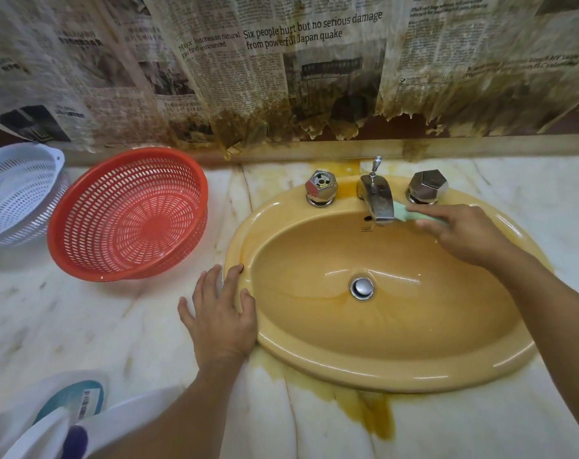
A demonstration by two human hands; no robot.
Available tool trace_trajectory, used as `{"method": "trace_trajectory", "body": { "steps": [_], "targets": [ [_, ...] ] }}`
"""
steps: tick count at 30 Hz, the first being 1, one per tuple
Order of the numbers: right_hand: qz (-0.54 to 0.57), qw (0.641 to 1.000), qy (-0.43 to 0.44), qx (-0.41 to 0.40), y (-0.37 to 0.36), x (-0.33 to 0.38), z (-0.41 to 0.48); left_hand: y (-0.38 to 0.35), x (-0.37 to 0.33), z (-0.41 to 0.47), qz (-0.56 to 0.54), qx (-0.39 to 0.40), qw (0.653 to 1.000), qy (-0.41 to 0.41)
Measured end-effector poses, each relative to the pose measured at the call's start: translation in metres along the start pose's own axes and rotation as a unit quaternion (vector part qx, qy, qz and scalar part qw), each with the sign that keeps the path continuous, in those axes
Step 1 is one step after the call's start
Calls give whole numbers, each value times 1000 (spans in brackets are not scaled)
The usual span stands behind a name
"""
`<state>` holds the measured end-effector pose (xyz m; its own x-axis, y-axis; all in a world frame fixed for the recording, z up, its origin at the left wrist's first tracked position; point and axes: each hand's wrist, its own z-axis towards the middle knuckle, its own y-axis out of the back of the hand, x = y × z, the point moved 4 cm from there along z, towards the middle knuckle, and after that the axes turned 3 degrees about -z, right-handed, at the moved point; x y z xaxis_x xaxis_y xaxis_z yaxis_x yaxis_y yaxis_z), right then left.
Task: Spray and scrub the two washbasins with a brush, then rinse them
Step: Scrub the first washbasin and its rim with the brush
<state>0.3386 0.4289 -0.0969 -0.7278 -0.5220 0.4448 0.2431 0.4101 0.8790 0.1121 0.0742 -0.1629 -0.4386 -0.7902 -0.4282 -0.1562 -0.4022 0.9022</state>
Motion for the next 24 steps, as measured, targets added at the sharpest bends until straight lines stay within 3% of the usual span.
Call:
{"method": "trace_trajectory", "body": {
  "steps": [5,11,18,24],
  "targets": [
    [-8,1000,-11,-21,8,17,-10,2,-2,0,-2,-1,1000,-1],
    [43,995,-55,-73,81,27,-21,4,-4,0,-3,0,1000,1],
    [-25,999,28,22,62,91,29,6,-6,0,-3,2,1000,1],
    [-85,985,83,127,88,89,-2,6,-5,2,0,4,1000,-1]
  ]
}}
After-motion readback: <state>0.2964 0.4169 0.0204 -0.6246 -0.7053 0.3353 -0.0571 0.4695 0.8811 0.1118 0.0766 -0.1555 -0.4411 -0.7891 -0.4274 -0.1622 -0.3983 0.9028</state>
